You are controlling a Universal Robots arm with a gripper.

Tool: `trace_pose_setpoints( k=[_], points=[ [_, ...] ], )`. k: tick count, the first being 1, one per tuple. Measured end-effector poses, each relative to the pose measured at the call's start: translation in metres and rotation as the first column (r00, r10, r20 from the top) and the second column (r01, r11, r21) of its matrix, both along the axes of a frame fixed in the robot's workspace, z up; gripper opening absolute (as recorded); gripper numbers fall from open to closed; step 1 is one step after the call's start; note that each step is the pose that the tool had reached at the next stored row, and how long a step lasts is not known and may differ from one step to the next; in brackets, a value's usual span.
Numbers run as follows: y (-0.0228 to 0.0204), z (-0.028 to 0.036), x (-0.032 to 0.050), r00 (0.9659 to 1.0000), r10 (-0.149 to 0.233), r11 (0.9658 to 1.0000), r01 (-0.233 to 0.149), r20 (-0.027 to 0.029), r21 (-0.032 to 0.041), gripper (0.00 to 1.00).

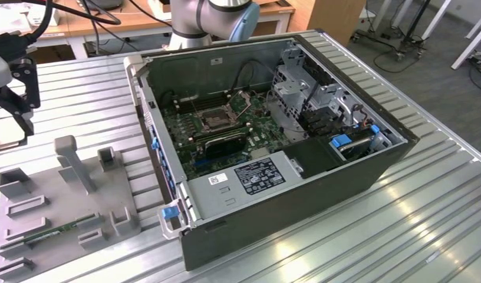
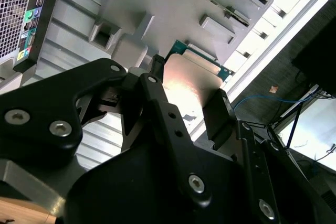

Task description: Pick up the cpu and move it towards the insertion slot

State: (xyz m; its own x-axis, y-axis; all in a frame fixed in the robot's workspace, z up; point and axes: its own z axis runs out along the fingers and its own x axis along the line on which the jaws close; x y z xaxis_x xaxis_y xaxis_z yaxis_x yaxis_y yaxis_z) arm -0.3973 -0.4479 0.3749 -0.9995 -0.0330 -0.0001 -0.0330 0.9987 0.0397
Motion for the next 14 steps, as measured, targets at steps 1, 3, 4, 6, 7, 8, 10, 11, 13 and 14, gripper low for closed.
trace_pose_setpoints(
  k=[1, 3, 4, 6, 7, 8, 10, 11, 13, 14],
  points=[
    [0.0, 0.0004, 0.0, 1.0, 0.0, 1.0, 0.0, 0.0, 0.0, 0.55],
    [0.0, 0.001, 0.0, 1.0, 0.0, 1.0, 0.0, 0.0, 0.0, 0.55],
    [0.0, 0.0011, 0.0, 1.0, 0.0, 1.0, 0.0, 0.0002, 0.0001, 0.55],
    [0.0, 0.0015, 0.0, 1.0, 0.0, 1.0, 0.0, 0.0, 0.0, 0.55],
    [0.0, 0.0016, 0.0, 1.0, 0.0, 1.0, 0.0, 0.0, 0.0, 0.55],
    [0.0, 0.0016, 0.0, 1.0, 0.0, 1.0, 0.0, 0.0001, 0.0, 0.55],
    [0.0, 0.0017, 0.0001, 1.0, 0.0, 1.0, 0.0, -0.0001, -0.0001, 0.55],
    [0.0, 0.0018, 0.0003, 1.0, 0.0, 1.0, 0.0, -0.0001, -0.0001, 0.55],
    [0.0, 0.0017, 0.0012, 1.0, 0.0, 1.0, 0.0, -0.0001, 0.0, 0.55],
    [0.0, 0.0016, 0.0016, 1.0, 0.0, 1.0, 0.0, 0.0, 0.0, 0.55]
  ],
)
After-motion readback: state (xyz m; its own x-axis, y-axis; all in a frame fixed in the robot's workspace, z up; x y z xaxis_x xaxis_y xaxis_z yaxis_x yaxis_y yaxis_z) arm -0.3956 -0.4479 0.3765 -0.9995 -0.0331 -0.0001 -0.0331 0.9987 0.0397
